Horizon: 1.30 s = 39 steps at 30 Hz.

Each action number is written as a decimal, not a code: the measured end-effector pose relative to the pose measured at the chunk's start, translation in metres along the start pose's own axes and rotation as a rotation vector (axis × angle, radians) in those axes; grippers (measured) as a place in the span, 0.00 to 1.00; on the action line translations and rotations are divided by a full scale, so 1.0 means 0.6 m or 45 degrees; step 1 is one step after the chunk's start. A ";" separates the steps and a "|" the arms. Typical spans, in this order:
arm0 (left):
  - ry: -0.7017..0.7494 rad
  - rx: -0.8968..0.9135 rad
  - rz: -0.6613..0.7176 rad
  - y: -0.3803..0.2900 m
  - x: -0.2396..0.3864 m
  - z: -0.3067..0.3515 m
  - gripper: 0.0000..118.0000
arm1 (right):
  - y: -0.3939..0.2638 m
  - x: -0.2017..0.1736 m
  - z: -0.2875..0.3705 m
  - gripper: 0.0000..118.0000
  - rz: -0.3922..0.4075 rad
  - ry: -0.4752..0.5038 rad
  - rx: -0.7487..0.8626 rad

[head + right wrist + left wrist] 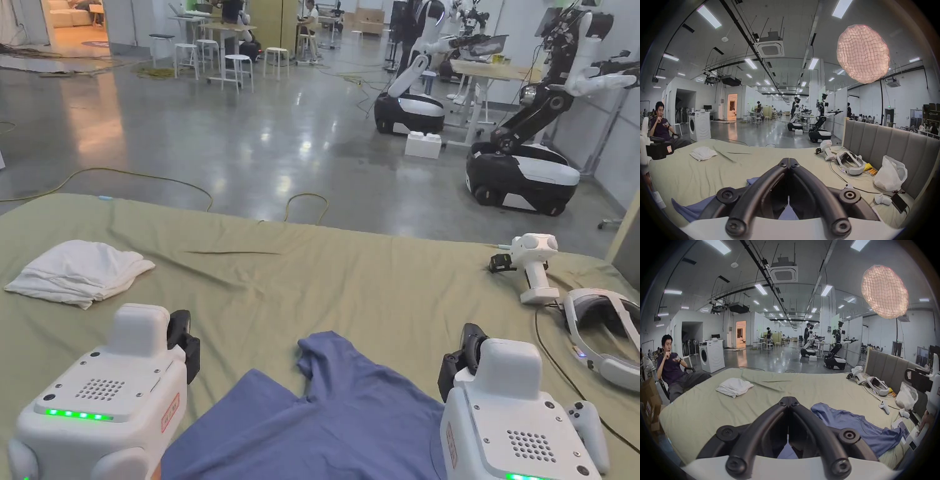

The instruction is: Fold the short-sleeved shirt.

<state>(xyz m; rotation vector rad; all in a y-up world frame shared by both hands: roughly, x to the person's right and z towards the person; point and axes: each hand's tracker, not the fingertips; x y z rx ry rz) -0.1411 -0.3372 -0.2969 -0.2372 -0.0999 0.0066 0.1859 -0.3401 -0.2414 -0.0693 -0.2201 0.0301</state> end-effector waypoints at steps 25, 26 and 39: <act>0.197 -1.041 0.307 -0.227 -0.304 -0.082 0.44 | -0.071 0.004 -0.028 0.00 0.038 0.045 -0.244; 0.199 -1.052 0.324 -0.235 -0.307 -0.079 0.51 | -0.075 0.004 -0.028 0.00 0.044 0.046 -0.252; 0.295 -1.213 0.311 -0.313 -0.276 -0.058 0.53 | -0.108 0.008 -0.038 0.00 0.058 0.064 -0.356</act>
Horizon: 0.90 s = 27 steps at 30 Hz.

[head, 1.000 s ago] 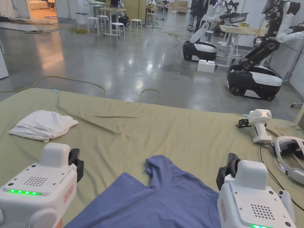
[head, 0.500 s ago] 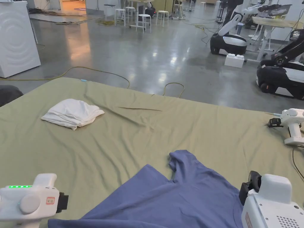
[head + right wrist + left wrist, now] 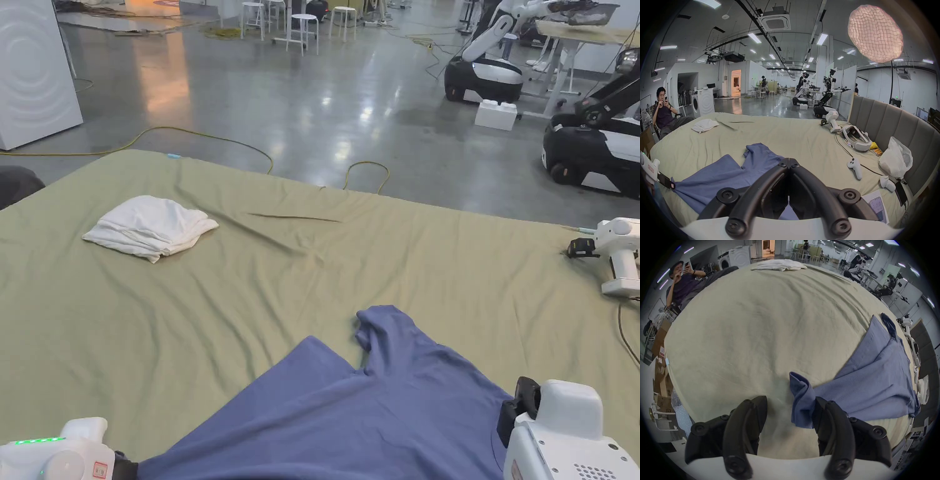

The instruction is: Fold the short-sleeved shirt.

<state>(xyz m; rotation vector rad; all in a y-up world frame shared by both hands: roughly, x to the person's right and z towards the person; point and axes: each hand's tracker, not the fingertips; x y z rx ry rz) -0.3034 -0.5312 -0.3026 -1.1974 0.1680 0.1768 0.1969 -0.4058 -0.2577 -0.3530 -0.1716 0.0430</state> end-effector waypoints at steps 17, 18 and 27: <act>-0.104 0.137 -0.036 -0.012 0.005 0.034 0.05 | 0.032 0.024 -0.273 0.56 0.169 0.136 -0.435; -0.104 0.146 -0.034 -0.014 0.004 0.037 0.05 | 0.034 0.024 -0.307 0.55 0.191 0.161 -0.490; -0.078 0.152 -0.053 -0.010 0.009 0.032 0.05 | 0.004 0.003 -0.532 0.56 0.230 0.310 -0.861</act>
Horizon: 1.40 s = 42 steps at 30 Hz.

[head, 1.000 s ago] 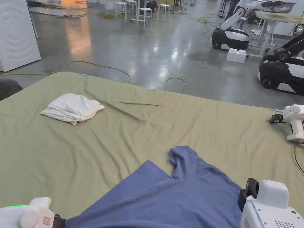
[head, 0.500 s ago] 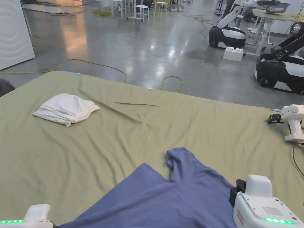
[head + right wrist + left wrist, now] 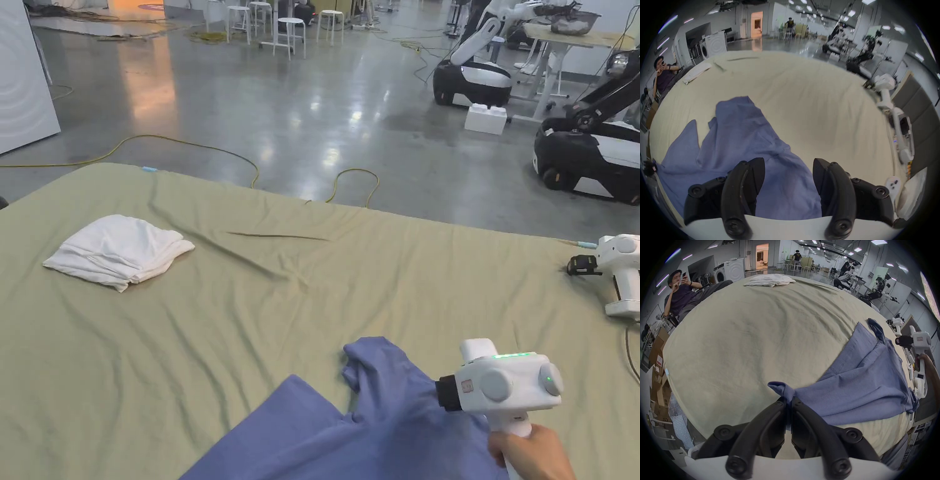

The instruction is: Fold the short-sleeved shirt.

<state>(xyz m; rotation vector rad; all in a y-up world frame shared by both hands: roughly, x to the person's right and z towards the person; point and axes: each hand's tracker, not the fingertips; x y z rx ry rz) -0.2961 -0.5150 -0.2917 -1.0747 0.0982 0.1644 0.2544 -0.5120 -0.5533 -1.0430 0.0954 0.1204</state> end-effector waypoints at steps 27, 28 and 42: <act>-0.084 0.283 -0.021 0.068 0.029 0.079 0.05 | -0.064 0.013 0.245 0.03 -0.138 -0.111 0.578; -0.099 0.319 -0.030 0.080 0.034 0.090 0.05 | -0.066 0.017 0.285 0.03 -0.142 -0.119 0.613; -0.376 0.758 -0.139 0.358 0.186 0.276 0.05 | -0.036 0.165 0.580 0.03 -0.276 -0.341 0.982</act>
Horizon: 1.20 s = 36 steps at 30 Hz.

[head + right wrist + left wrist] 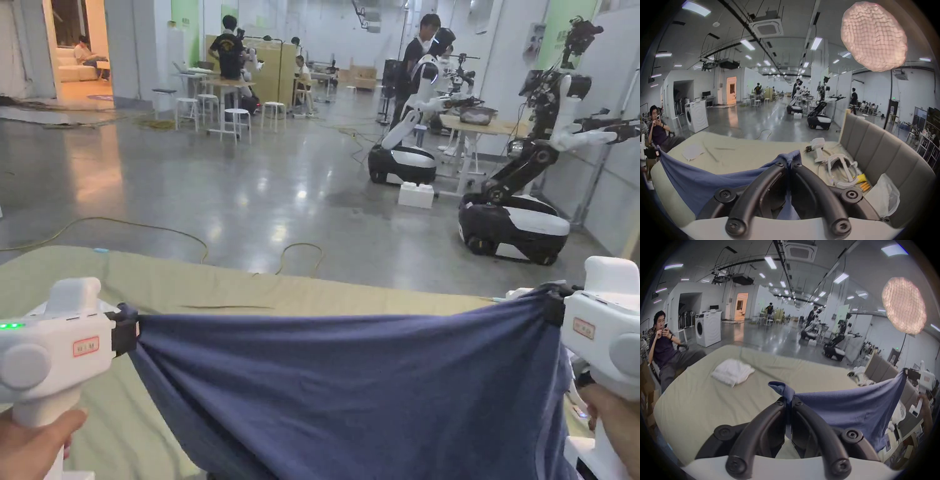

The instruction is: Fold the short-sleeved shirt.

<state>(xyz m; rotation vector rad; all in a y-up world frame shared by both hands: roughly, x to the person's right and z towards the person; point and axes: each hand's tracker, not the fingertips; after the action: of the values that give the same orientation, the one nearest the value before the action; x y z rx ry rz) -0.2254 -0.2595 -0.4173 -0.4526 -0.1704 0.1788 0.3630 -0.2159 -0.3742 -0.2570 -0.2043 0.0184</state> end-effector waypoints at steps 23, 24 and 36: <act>0.064 0.220 -0.188 0.365 0.094 -0.055 0.05 | 0.244 -0.007 -0.028 0.03 -0.033 -0.098 0.192; 0.068 0.222 -0.198 0.375 0.092 -0.059 0.05 | 0.253 -0.012 -0.036 0.03 -0.024 -0.108 0.194; 0.124 0.250 -0.250 0.404 0.091 -0.089 0.05 | 0.302 -0.027 -0.075 0.03 0.075 -0.102 0.249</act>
<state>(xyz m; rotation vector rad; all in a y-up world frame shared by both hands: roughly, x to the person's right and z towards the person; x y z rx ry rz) -0.1938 -0.0560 -0.5663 -0.2469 -0.0994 -0.0193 0.3577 -0.0527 -0.4662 -0.0674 -0.2723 0.1068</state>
